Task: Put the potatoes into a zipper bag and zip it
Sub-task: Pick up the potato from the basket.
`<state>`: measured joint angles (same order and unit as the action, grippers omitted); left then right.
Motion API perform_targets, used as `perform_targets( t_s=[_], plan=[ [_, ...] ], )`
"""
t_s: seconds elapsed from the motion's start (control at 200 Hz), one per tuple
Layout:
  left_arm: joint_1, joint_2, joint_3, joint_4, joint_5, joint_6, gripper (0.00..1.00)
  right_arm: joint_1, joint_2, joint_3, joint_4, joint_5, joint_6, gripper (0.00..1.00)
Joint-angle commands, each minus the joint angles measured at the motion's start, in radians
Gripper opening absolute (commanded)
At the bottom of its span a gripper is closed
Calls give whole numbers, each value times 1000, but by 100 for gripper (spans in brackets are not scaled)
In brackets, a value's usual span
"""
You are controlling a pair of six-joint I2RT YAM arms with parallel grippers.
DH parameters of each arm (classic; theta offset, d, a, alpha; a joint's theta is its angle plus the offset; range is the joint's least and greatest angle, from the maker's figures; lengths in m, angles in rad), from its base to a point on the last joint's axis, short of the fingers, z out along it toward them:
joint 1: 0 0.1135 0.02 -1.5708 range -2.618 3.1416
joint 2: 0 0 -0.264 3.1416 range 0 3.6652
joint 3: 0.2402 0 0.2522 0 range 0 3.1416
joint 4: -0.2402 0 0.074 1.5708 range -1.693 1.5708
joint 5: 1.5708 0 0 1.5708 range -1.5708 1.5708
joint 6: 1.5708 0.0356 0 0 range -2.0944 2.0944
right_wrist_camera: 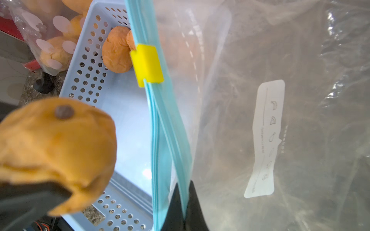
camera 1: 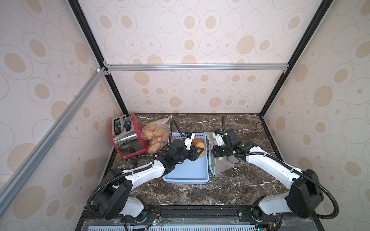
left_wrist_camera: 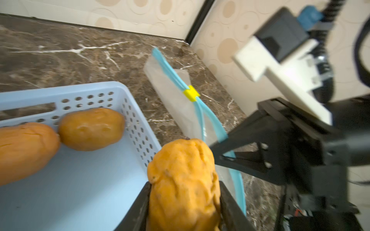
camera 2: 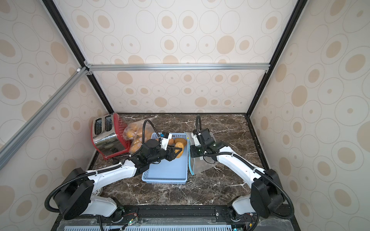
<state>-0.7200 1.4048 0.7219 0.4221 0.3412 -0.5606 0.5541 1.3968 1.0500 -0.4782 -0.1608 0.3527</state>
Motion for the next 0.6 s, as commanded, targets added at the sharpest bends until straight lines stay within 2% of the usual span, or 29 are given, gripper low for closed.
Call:
perform_targets(
  t_s=[0.0, 0.075, 0.23, 0.46, 0.595],
  plan=[
    [-27, -26, -25, 168, 123, -53, 42, -6, -13, 8, -5, -41, 54, 0],
    [-42, -18, -30, 227, 184, -69, 42, -8, -15, 13, -3, -72, 82, 0],
    [-66, 44, -35, 351, 234, -128, 41, -9, -23, 19, 11, -122, 110, 0],
    [-84, 127, -16, 358, 220, -123, 40, -10, -27, 17, 14, -147, 133, 0],
    [-85, 135, -16, 287, 155, -97, 40, -16, -30, 17, 14, -151, 148, 0]
  ],
)
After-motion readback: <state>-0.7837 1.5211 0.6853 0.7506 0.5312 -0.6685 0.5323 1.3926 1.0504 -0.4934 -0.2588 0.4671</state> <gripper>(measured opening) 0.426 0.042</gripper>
